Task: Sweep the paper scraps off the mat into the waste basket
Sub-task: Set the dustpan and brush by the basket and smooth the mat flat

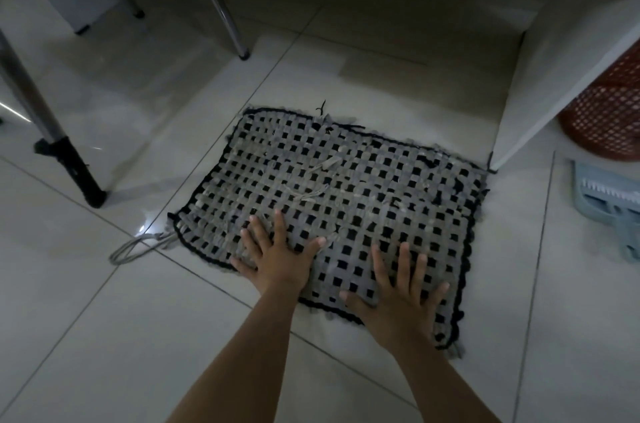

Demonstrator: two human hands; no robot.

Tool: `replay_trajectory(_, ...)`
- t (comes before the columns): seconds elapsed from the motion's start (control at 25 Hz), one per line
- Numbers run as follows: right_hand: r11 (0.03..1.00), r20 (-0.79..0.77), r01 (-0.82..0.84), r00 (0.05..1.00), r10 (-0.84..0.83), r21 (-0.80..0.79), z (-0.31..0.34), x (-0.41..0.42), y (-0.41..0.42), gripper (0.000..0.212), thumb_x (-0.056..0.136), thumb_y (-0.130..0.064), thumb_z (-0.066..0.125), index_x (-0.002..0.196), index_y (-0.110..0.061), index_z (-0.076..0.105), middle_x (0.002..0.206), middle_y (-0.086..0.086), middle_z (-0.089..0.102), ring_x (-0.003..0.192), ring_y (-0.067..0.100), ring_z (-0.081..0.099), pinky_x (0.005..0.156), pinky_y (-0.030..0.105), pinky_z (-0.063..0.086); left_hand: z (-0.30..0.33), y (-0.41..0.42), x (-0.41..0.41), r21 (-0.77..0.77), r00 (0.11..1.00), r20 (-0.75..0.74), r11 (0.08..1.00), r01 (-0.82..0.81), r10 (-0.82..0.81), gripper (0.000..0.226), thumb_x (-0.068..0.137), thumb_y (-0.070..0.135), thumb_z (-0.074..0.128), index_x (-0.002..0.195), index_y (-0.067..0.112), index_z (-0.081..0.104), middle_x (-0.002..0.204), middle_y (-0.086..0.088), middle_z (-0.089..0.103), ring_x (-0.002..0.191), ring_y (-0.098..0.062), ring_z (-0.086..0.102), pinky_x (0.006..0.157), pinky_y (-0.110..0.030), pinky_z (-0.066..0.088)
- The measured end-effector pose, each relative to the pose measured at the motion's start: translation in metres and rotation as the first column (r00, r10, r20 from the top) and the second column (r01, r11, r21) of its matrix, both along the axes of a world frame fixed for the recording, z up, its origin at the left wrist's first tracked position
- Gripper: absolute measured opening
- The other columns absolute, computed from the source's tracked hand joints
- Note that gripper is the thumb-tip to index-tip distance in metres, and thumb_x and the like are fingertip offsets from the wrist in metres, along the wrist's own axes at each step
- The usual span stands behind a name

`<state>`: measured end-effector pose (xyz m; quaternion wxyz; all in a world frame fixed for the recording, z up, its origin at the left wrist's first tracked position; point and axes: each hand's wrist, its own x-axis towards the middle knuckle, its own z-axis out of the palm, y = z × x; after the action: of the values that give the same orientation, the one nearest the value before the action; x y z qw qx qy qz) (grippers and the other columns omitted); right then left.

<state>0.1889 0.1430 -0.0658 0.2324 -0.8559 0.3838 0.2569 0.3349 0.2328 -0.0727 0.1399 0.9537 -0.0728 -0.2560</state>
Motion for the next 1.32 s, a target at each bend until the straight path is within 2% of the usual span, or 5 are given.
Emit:
replay_trajectory(0.2,1.000,-0.007,-0.007,1.000,0.007,-0.015,0.002,-0.004,0.009,0.092,0.049,-0.091,-0.001,0.120,-0.048,-0.040,0.122,-0.007,-0.059,0.121,0.026,-0.048,0.064,0.050,-0.050,-0.004,0.011,-0.003,0.019,1.000,-0.018,1.000,0.018,-0.018,0.099,0.065,0.082,0.039,0.141,0.045,-0.012,0.153,0.002,-0.030,0.138,-0.022,-0.031,0.108,-0.056,-0.018)
replay_trajectory(0.64,0.999,0.027,0.040,0.999,-0.039,-0.022,0.004,-0.003,0.013,0.088,0.067,-0.087,0.019,0.126,-0.050,-0.034,0.135,-0.005,-0.048,0.134,0.029,-0.040,0.072,0.053,-0.045,-0.002,0.019,0.002,-0.041,0.988,-0.045,0.989,0.145,-0.147,0.105,0.063,0.080,0.047,0.142,0.044,-0.012,0.150,-0.002,-0.036,0.134,-0.026,-0.038,0.105,-0.056,-0.024)
replay_trajectory(0.88,0.998,0.043,0.048,0.998,-0.047,-0.040,-0.002,-0.010,0.021,0.091,0.036,-0.090,-0.024,0.115,-0.050,-0.047,0.132,-0.005,-0.052,0.121,0.025,-0.048,0.068,0.050,-0.050,-0.006,0.021,-0.018,0.018,0.984,0.043,0.985,0.169,-0.170,0.091,0.069,0.080,0.035,0.140,0.048,-0.010,0.152,-0.004,-0.032,0.136,-0.029,-0.034,0.105,-0.056,-0.023)
replay_trajectory(1.08,0.998,0.066,0.027,0.998,-0.024,-0.055,-0.002,-0.016,0.018,0.087,0.054,-0.091,-0.003,0.121,-0.049,-0.039,0.133,-0.006,-0.050,0.126,0.023,-0.044,0.071,0.047,-0.050,-0.006,0.025,-0.008,0.023,0.983,0.013,0.982,0.185,-0.185,0.095,0.064,0.082,0.040,0.140,0.049,-0.007,0.153,-0.001,-0.030,0.137,-0.027,-0.033,0.106,-0.056,-0.022)
replay_trajectory(1.32,0.997,0.076,0.034,0.997,-0.029,-0.072,-0.006,-0.017,0.019,0.085,0.046,-0.088,-0.012,0.113,-0.049,-0.047,0.127,-0.007,-0.054,0.124,0.023,-0.044,0.071,0.048,-0.051,-0.005,0.025,-0.010,0.018,0.981,0.039,0.982,0.188,-0.188,0.095,0.065,0.082,0.040,0.140,0.048,-0.007,0.153,-0.001,-0.029,0.137,-0.026,-0.032,0.106,-0.055,-0.023)
